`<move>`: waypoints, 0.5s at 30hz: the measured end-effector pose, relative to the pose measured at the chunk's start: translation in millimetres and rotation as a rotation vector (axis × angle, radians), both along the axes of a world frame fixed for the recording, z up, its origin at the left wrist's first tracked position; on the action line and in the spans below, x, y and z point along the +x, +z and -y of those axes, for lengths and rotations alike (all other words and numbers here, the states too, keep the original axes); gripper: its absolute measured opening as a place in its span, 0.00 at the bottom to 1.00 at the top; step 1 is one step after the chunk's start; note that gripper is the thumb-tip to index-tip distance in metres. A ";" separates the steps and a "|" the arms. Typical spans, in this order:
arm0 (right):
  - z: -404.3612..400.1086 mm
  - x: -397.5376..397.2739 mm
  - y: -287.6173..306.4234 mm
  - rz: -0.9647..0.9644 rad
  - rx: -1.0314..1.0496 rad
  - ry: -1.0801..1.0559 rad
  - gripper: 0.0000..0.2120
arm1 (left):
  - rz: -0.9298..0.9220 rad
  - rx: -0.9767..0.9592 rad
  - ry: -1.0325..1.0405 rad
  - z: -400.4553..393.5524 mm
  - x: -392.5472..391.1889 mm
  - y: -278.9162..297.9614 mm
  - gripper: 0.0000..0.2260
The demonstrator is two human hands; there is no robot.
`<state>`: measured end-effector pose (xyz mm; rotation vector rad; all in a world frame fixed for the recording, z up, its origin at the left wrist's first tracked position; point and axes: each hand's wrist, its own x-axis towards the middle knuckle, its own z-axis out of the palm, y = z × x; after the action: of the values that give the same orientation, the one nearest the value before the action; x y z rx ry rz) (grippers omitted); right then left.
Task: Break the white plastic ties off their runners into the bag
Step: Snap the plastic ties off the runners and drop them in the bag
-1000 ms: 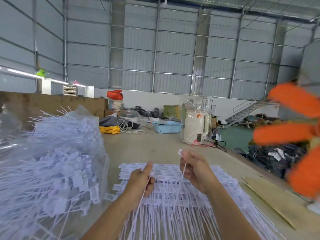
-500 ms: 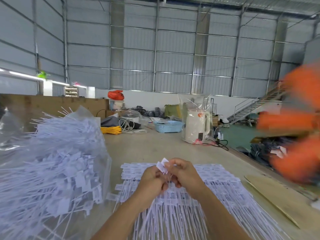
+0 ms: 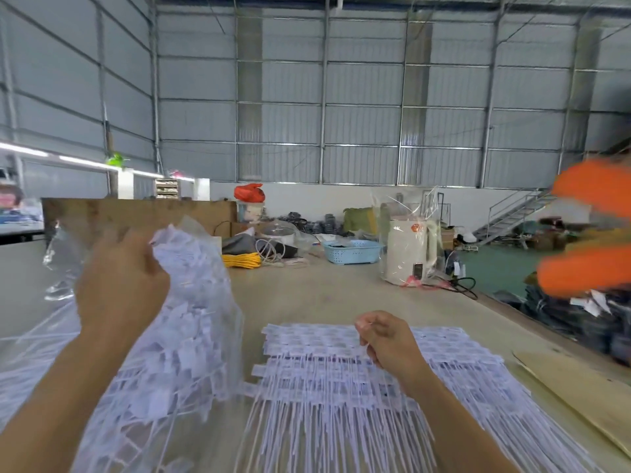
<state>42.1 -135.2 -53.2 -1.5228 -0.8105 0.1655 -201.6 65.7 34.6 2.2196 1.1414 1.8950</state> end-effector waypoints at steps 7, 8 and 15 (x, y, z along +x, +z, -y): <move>-1.2 9.6 -7.1 0.012 -0.015 -0.027 0.06 | -0.584 -0.507 0.103 -32.8 0.7 -62.8 0.18; -1.3 11.7 -8.9 0.017 -0.022 -0.037 0.06 | -0.474 -0.454 0.109 -31.9 2.4 -64.0 0.17; -1.0 19.6 -15.7 0.070 -0.091 -0.110 0.06 | -0.224 -0.087 0.251 14.9 39.7 -27.2 0.12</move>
<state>61.7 -134.2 -68.9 -1.6622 -0.7813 0.0683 -162.0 50.7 7.4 2.3848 1.5717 1.6631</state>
